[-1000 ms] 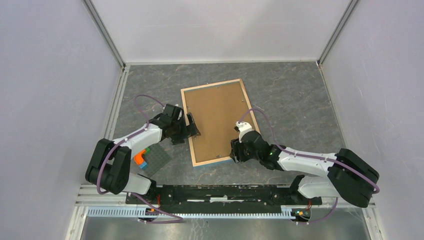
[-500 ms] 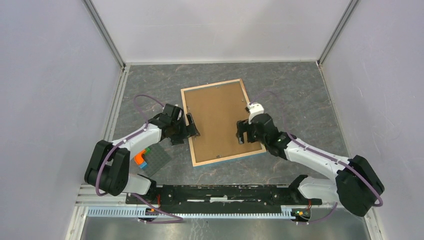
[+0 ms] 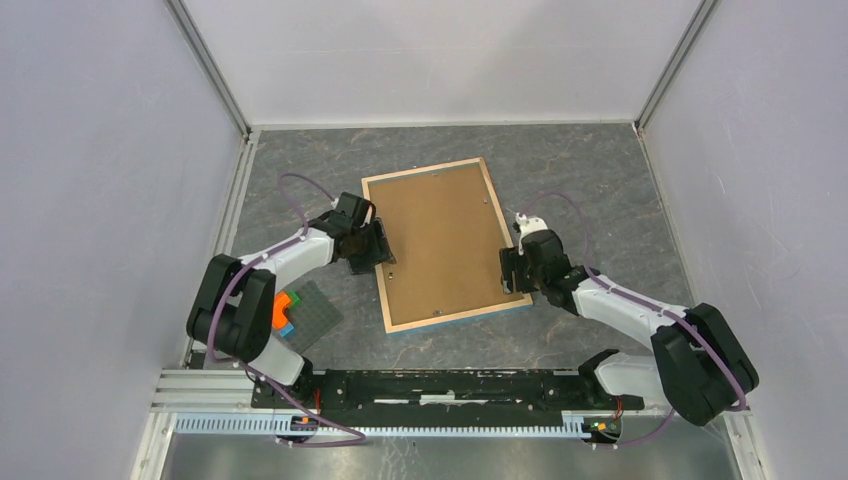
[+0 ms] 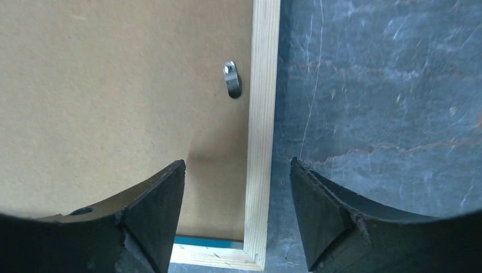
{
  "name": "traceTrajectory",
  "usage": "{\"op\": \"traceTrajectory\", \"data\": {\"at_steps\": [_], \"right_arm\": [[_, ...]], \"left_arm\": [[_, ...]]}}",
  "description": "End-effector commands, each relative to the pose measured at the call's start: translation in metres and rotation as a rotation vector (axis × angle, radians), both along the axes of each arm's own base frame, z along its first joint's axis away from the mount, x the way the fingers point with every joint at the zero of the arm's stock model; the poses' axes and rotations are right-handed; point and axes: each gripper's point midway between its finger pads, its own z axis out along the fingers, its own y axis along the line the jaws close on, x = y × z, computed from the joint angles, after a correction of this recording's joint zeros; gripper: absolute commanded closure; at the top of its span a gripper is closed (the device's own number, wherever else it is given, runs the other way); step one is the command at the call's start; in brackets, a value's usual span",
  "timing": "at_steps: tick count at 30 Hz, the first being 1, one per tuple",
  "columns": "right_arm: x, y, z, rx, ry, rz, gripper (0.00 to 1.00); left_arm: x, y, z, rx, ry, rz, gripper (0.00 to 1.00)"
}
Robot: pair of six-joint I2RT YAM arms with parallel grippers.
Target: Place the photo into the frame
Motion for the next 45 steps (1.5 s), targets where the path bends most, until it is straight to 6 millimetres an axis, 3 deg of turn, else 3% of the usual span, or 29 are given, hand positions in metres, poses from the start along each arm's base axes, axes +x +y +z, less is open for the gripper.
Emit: {"op": "traceTrajectory", "data": {"at_steps": [1,7,12,14,17,19,22,26,31,39,45], "right_arm": [[-0.007,-0.001,-0.005,0.018,-0.001,0.010,0.30],[-0.031,-0.002,-0.016,0.051,0.042,0.040,0.44],[-0.043,-0.006,-0.010,0.052,0.044,0.061,0.42],[-0.038,-0.016,-0.003,0.001,0.016,0.045,0.35],[-0.021,-0.041,0.011,-0.124,-0.050,-0.050,0.03],[-0.008,-0.050,0.023,-0.163,-0.083,-0.098,0.02],[0.009,-0.046,0.036,-0.135,-0.096,-0.136,0.02],[0.028,-0.032,0.038,-0.126,-0.062,-0.112,0.03],[0.045,-0.017,0.033,-0.103,-0.050,-0.079,0.16],[0.046,-0.012,0.014,-0.126,-0.006,-0.027,0.31],[0.050,-0.019,0.004,-0.173,-0.010,-0.041,0.39]], "left_arm": [[0.016,0.006,-0.003,0.092,-0.035,-0.024,0.37],[0.006,0.002,-0.019,0.129,0.002,-0.054,0.66],[-0.007,0.003,-0.026,0.199,-0.005,-0.090,0.81],[-0.010,0.002,-0.028,0.199,-0.003,-0.099,0.90],[-0.016,0.001,-0.031,0.198,-0.006,-0.119,0.97],[-0.018,-0.001,-0.034,0.192,-0.005,-0.132,0.98],[-0.018,-0.003,-0.035,0.195,-0.013,-0.136,0.98],[-0.016,-0.003,-0.036,0.202,-0.027,-0.130,0.98],[-0.017,-0.002,-0.036,0.197,-0.036,-0.127,0.98],[-0.017,-0.003,-0.036,0.193,-0.041,-0.129,0.98],[-0.017,-0.002,-0.036,0.193,-0.041,-0.129,0.98]]}}
